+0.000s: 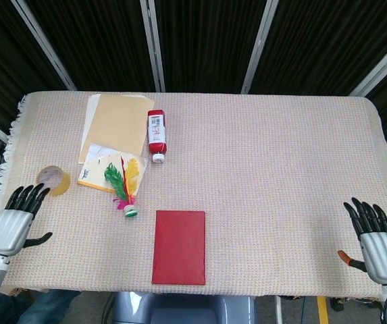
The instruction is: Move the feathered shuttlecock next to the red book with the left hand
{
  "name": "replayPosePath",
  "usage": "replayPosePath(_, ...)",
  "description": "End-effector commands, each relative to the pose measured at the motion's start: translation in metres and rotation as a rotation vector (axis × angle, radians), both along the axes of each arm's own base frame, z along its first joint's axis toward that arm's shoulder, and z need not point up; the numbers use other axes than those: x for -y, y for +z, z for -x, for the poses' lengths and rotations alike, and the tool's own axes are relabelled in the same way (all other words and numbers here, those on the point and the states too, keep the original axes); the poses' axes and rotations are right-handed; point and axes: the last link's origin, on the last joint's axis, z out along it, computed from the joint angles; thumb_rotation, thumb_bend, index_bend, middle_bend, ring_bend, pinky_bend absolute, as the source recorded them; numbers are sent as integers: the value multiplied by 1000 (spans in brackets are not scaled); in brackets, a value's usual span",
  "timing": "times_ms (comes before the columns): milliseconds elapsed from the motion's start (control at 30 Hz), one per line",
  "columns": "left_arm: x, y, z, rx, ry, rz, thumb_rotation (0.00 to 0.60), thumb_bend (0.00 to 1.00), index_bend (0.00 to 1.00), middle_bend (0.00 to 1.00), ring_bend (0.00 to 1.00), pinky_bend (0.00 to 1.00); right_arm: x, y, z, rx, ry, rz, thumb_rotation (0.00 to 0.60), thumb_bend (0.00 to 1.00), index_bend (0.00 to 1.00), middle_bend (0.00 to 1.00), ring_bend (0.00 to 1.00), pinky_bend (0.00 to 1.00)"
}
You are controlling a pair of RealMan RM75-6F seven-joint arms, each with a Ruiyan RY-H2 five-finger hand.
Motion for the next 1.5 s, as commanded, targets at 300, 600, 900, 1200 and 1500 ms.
replayPosePath(300,-86,-45,-23,39,-132,101,556,170,104,0,0,0,23,-12,10,-11,-68,-59,600,83,0,0,0,0)
replayPosePath(600,-138,-84,-54,2,-281,178,556,170,178,0,0,0,35,-7,17,-8,-103,-31,600,82,0,0,0,0)
replayPosePath(900,-159,-105,-90,-19,-414,235,556,169,215,0,0,0,42,-1,22,-12,-123,10,600,83,0,0,0,0)
replayPosePath(1200,-153,-88,-92,-145,-411,289,556,145,211,0,0,0,42,0,23,-31,-116,53,600,83,0,0,0,0)
replayPosePath(1500,-165,-61,-98,-228,-356,255,531,132,203,0,0,0,42,-4,21,-36,-107,47,600,84,0,0,0,0)
